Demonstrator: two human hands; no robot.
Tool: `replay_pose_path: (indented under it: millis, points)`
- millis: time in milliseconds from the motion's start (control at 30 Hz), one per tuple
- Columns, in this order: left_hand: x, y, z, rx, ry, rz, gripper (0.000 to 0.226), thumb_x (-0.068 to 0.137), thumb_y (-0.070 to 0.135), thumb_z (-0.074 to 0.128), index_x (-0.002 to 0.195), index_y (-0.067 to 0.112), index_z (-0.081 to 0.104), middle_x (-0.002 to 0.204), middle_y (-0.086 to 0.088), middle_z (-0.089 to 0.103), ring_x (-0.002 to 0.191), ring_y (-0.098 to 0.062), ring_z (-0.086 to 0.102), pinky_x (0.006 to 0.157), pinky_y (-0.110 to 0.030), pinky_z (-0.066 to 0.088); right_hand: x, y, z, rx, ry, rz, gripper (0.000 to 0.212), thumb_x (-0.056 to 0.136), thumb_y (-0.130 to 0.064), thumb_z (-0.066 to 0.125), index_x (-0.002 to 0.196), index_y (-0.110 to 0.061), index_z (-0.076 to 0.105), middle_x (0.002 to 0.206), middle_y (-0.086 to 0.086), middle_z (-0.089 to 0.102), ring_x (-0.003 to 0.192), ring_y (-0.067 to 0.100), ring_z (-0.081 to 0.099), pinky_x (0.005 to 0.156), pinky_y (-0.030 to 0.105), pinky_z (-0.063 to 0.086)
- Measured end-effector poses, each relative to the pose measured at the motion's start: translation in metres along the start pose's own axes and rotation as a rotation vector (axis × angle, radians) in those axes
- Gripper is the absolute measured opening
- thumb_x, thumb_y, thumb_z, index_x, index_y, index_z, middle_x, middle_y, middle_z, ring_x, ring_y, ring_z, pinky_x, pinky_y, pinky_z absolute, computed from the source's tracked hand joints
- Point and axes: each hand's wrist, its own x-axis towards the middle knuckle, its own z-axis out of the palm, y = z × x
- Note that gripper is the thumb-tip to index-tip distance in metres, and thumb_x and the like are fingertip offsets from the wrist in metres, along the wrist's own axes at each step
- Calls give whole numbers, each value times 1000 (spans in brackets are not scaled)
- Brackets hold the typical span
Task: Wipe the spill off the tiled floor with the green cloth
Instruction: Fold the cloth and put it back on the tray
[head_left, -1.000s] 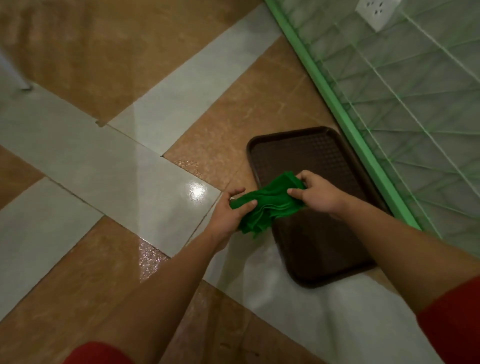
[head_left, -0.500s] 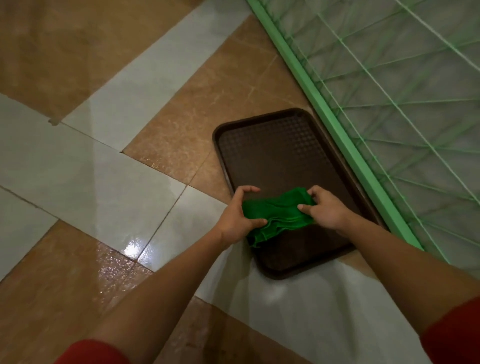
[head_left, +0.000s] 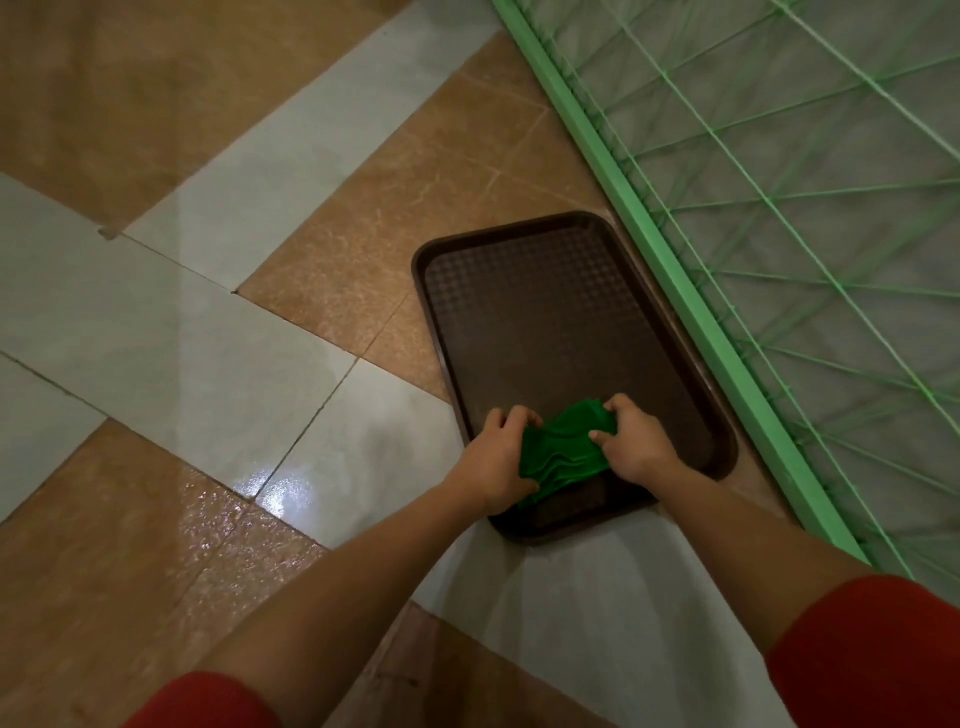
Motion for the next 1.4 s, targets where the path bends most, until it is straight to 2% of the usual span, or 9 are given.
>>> replay_pose_path:
  millis: [167, 233, 367, 500, 633, 733, 1033, 1167, 1400]
  points:
    - [-3, -5, -1, 50, 20, 8, 61, 73, 17, 75, 123, 22, 40, 128, -4, 35, 103, -20, 50, 83, -23, 48, -3, 6, 3, -69, 21, -26, 38, 91, -16, 58, 124, -7, 42, 115, 17, 60, 104, 34, 57, 86, 42, 49]
    - [-4, -7, -1, 92, 41, 5, 60, 73, 19, 76, 122, 22, 41, 128, -3, 35, 104, -20, 49, 83, -24, 49, -4, 8, 2, -91, 34, -31, 43, 90, -16, 60, 127, -8, 40, 118, 17, 58, 106, 34, 57, 88, 42, 49]
    - [-9, -6, -1, 374, 165, 52, 60, 72, 32, 75, 121, 25, 42, 127, -2, 38, 111, -21, 39, 86, -31, 45, -5, 10, 0, -161, 70, -93, 49, 86, -14, 64, 128, -13, 39, 126, 12, 50, 113, 31, 50, 93, 44, 46]
    - [-11, -3, -1, 554, 195, 131, 59, 75, 40, 70, 124, 24, 42, 125, 0, 43, 111, -21, 37, 90, -32, 36, -8, 4, -2, -367, 160, -267, 48, 83, -19, 66, 125, -21, 43, 127, 7, 41, 120, 27, 37, 96, 42, 41]
    - [-11, -3, 1, 570, 179, 120, 55, 78, 46, 65, 124, 24, 44, 125, 1, 49, 112, -19, 42, 92, -33, 32, -8, -5, 5, -415, 113, -365, 34, 85, -24, 65, 116, -22, 51, 120, 3, 42, 116, 23, 39, 94, 39, 40]
    - [-10, -3, 0, 599, 148, 111, 53, 81, 47, 63, 126, 25, 49, 121, 1, 53, 109, -19, 45, 91, -34, 32, -7, -8, 9, -388, 6, -320, 29, 87, -24, 64, 114, -22, 53, 119, 3, 43, 116, 23, 42, 93, 39, 43]
    - [-9, -2, -10, 566, 120, 94, 47, 81, 48, 62, 121, 26, 54, 116, 2, 57, 107, -20, 47, 88, -35, 32, -1, -16, 7, -400, -33, -293, 30, 86, -26, 65, 114, -21, 54, 117, 3, 43, 115, 24, 44, 90, 38, 46]
    - [-15, -5, -27, 505, 218, 65, 39, 83, 43, 62, 116, 25, 57, 111, 1, 61, 101, -18, 51, 87, -34, 36, 0, -41, 5, -345, 7, -358, 32, 86, -29, 64, 115, -20, 55, 119, 3, 44, 115, 22, 44, 93, 38, 45]
    - [-43, -16, -68, 488, 384, -69, 34, 83, 43, 62, 113, 27, 59, 112, 1, 63, 105, -20, 52, 87, -35, 39, -3, -96, 12, -321, 20, -516, 30, 87, -29, 63, 115, -21, 56, 123, 3, 44, 117, 22, 43, 95, 40, 44]
